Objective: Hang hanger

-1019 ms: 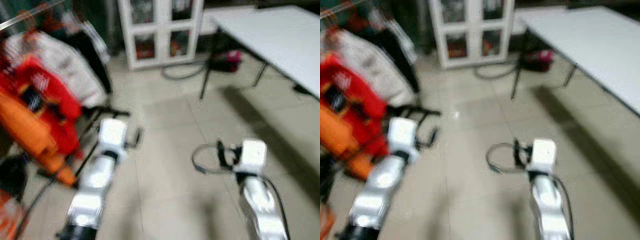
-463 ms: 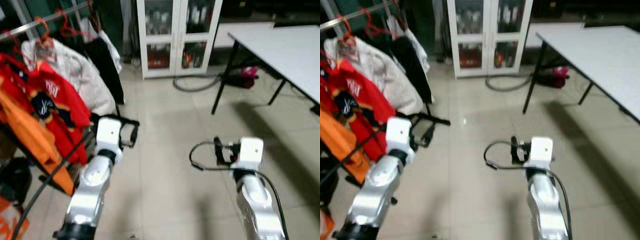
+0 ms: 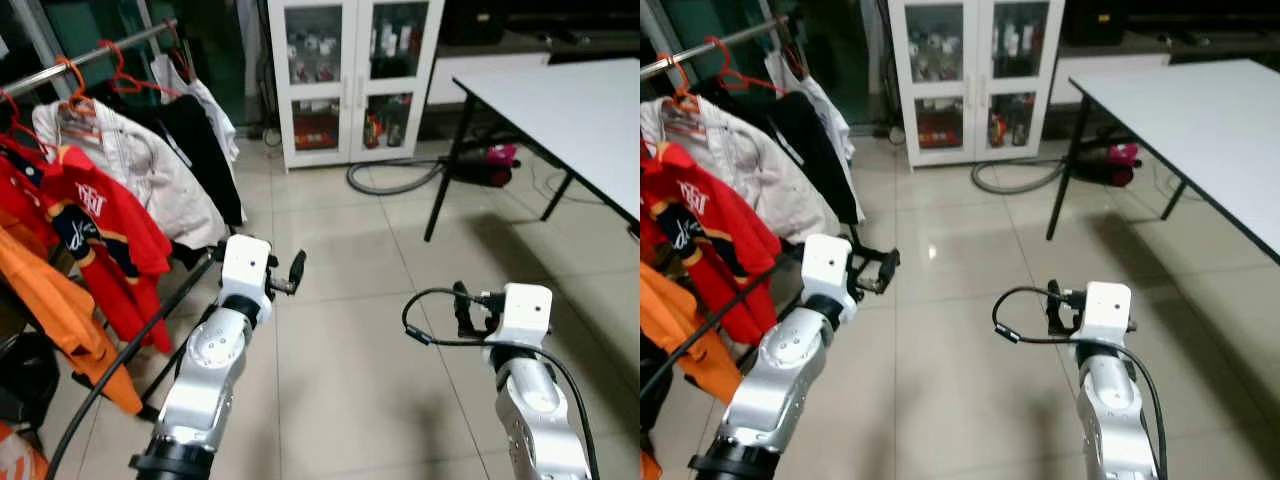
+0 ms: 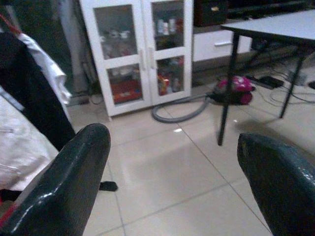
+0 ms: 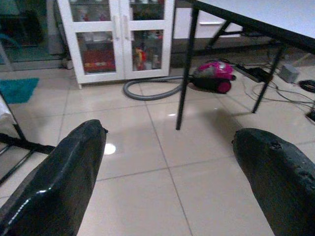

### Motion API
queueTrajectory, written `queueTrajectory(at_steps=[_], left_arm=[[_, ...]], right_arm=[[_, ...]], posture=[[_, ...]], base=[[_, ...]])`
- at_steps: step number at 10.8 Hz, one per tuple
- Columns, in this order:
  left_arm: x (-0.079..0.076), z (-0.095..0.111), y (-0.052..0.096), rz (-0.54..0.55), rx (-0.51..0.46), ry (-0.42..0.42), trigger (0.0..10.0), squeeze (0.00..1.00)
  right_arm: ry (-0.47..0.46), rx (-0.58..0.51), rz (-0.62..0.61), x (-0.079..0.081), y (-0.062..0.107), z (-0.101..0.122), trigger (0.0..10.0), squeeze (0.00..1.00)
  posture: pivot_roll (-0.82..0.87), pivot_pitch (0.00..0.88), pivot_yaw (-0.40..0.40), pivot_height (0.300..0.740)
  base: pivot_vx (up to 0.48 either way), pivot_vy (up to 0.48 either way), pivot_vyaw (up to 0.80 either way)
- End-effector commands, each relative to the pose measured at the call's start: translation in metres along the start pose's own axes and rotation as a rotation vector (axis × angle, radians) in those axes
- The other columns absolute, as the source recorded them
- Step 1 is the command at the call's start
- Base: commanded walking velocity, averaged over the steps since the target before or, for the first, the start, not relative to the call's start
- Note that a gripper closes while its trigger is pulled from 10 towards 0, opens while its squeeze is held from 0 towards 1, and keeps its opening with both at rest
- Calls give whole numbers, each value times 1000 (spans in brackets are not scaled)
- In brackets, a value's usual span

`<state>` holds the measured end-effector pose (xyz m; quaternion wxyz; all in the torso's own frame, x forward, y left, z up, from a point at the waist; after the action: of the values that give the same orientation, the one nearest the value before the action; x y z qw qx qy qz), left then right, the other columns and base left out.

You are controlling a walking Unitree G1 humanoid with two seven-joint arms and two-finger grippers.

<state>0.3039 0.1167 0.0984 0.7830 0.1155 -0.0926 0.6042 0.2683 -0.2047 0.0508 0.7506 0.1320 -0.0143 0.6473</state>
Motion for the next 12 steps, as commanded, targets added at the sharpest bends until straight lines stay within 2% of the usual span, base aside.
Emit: queueTrajectory(at_steps=[1,3,6,12], left_arm=[[8,0,1,22,-9,11,10000,0],[5,1,2,11,-12,10,10000,0],[4,-2,0,16,10,10,10000,0],[4,-1,-6,7,21,-7,10000,0]], right_arm=[[-15,-18,37,12,-3,3,10000,0],[-23,-19,61,15,-2,4,10000,0],[-8,-15,95,19,0,2,10000,0],[-44,-24,94,17,-7,6,10000,0]], posture=[[-23,0,27,740],[-24,0,26,740],[-27,0,26,740],[-16,0,26,740]], base=[[472,0,0],[480,0,372],[0,0,704],[0,0,658]])
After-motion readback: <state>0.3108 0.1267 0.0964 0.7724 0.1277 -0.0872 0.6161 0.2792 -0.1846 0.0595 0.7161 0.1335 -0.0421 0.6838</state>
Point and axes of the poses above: a point about 5 cm out from each wrist's last joint towards the gripper, its own y axis pointing back from the gripper into the wrist, its own z axis along the axis of the wrist's last joint, x = y × z, the point moved 2 cm from there along -y, pointing out of the wrist towards the gripper, and after that the axes turned 13 degrees about -y, right-handed, at the moved point
